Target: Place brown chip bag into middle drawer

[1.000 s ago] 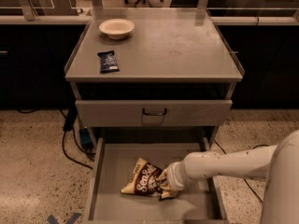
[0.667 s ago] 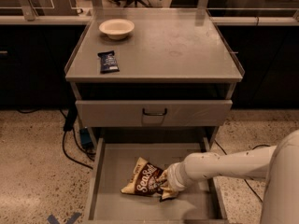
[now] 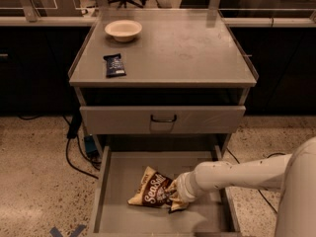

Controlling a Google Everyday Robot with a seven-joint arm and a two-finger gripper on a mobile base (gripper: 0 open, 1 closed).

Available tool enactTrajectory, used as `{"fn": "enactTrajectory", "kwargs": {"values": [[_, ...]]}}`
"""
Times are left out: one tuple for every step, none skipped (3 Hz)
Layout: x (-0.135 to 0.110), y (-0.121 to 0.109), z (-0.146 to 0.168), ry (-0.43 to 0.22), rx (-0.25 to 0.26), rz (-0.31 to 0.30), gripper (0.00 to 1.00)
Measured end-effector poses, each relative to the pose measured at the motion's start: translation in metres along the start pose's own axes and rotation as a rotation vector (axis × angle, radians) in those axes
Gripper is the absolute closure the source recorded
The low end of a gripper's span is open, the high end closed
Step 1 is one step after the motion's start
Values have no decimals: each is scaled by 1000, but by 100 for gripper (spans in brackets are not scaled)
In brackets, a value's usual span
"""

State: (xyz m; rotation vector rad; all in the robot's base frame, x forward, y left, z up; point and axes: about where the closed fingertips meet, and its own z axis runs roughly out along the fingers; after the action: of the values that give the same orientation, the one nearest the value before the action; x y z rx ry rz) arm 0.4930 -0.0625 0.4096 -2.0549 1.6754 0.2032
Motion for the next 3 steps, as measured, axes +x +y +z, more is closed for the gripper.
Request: {"fn": "enactTrajectory", "kwargs": {"values": [[0,0,0,0,0,0,26],[0,0,0,0,0,0,3],[0,0,0,0,0,0,0]]}}
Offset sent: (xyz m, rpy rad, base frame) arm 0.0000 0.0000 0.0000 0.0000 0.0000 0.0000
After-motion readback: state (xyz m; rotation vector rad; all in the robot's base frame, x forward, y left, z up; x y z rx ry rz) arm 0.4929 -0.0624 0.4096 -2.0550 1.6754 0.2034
